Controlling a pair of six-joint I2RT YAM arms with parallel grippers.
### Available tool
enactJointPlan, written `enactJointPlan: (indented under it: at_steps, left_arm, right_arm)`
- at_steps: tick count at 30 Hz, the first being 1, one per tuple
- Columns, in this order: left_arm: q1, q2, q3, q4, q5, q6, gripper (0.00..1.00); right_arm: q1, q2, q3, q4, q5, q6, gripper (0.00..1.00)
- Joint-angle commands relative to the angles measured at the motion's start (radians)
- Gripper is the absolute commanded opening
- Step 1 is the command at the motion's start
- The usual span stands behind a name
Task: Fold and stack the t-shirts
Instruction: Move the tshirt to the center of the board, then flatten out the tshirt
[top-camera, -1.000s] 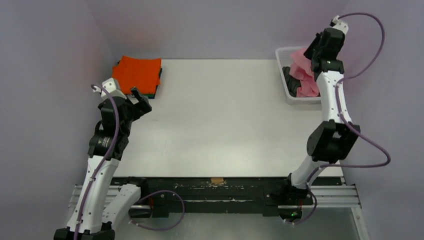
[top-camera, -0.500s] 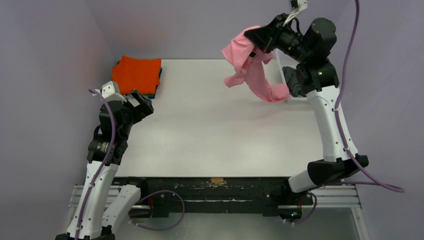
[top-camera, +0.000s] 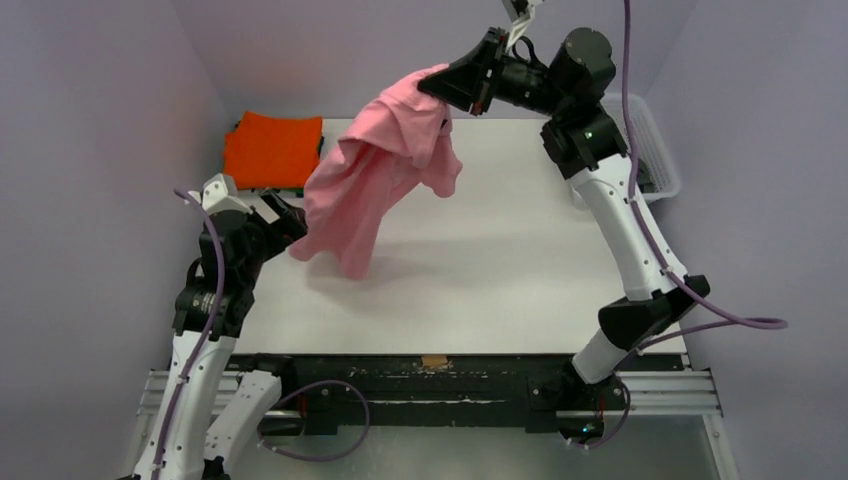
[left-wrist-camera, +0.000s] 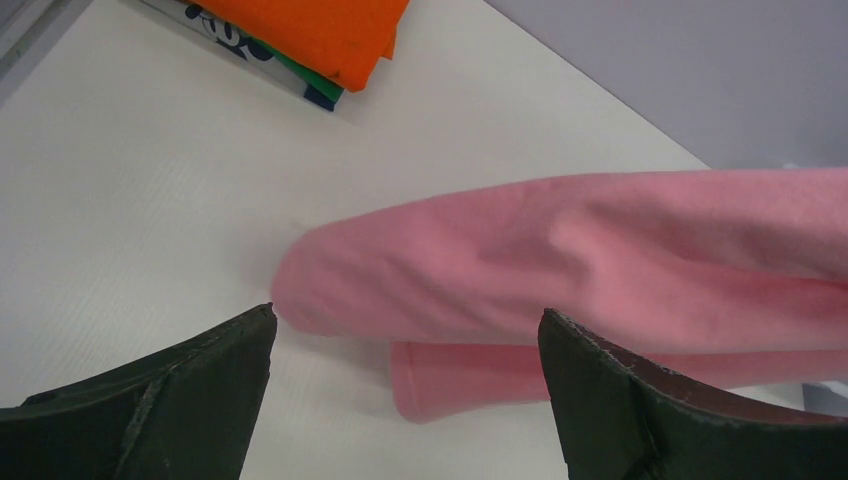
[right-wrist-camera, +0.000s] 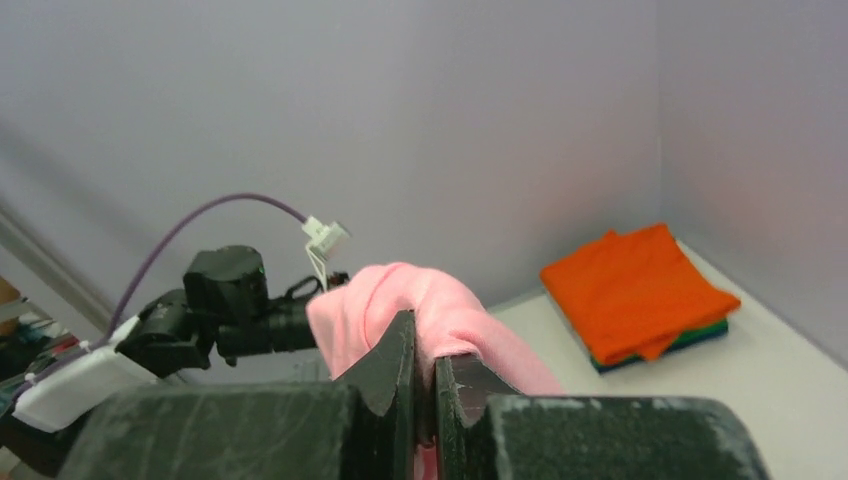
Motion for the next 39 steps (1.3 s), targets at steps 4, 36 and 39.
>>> enactJointPlan:
  at_steps: [4,36,39]
  left_arm:
    - [-0.002,-0.034,-0.066,-0.105,0.014,-0.091,1.00]
    - [0.026,0.864,-0.012,0.061,0.207,-0.196,0.49]
    - [0.024,0.878,0.010,0.045,0.205,-0.193,0.30]
  right_arm:
    - [-0.037,-0.301,-0.545,-0.153,0.522,-0.165,0.00]
    - [-0.109,-0.318,-1.327,-0.198,0.956,-0.114,0.79]
    - [-0.110,-0.285,-1.350,-0.188,0.944,-0.097,0.77]
